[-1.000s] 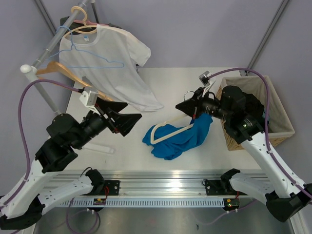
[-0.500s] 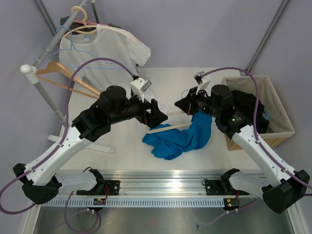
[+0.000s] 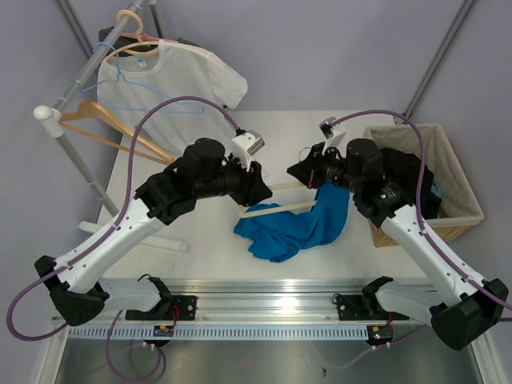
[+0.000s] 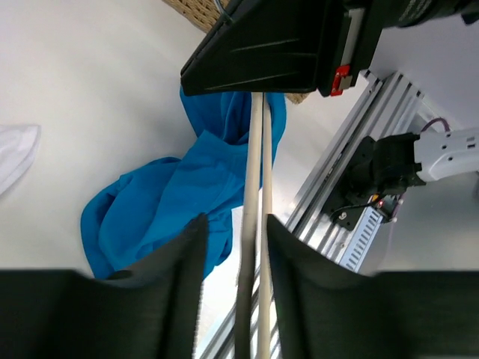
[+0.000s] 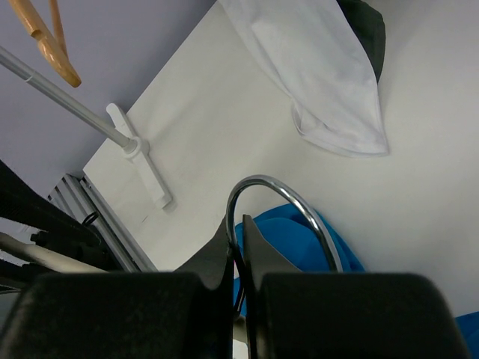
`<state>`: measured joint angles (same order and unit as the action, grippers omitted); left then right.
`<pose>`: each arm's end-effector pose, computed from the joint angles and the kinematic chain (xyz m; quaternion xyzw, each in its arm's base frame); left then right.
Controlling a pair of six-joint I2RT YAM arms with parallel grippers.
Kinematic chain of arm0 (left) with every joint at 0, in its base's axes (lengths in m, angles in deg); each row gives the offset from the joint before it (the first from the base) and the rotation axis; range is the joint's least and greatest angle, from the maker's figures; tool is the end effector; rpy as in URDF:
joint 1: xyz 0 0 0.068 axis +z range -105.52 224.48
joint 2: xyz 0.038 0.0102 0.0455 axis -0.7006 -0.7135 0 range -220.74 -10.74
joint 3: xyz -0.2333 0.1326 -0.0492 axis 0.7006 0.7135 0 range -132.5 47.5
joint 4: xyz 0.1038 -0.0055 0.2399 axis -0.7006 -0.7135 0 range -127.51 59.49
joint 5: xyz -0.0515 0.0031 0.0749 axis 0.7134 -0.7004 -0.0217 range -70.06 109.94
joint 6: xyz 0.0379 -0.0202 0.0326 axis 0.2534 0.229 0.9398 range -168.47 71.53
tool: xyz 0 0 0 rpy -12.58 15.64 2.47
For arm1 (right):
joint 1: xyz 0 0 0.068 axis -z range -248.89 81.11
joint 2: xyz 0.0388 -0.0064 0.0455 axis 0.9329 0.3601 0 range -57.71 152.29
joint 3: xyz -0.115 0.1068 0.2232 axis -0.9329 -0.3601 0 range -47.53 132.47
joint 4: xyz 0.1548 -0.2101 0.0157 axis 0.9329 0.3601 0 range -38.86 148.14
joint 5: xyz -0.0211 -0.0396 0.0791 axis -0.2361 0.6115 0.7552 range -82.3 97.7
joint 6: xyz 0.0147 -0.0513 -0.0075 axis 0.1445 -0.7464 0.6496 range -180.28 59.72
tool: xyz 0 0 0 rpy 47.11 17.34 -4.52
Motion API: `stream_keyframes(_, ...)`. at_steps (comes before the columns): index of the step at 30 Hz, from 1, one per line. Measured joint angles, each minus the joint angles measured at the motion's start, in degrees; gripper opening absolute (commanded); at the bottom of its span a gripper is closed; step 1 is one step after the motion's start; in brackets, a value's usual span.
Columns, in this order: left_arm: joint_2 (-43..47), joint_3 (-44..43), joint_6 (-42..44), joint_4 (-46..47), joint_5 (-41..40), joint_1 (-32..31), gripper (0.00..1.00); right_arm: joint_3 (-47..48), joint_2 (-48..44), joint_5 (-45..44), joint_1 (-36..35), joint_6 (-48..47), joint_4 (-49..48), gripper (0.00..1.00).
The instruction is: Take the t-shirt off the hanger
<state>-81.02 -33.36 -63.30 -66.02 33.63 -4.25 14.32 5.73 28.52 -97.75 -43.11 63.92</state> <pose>0.1647 -0.2004 0.4203 0.3053 0.7820 -0.3667 0.4010 0.2150 0.1327 0.3762 -0.1893 0.7617 0.3672 0.4992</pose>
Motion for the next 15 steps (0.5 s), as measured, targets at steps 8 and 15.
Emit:
stream_keyframes(8, -0.35, -0.13, -0.85, -0.31, 2.89, -0.04, 0.0, 0.55, -0.02, 0.09, 0.07, -0.72, 0.9, 0.15)
stream_keyframes(15, 0.0, 0.09, -2.32, -1.53, -1.36, 0.07, 0.0, 2.34, -0.24, 0.44, 0.07, 0.68, 1.09, 0.88)
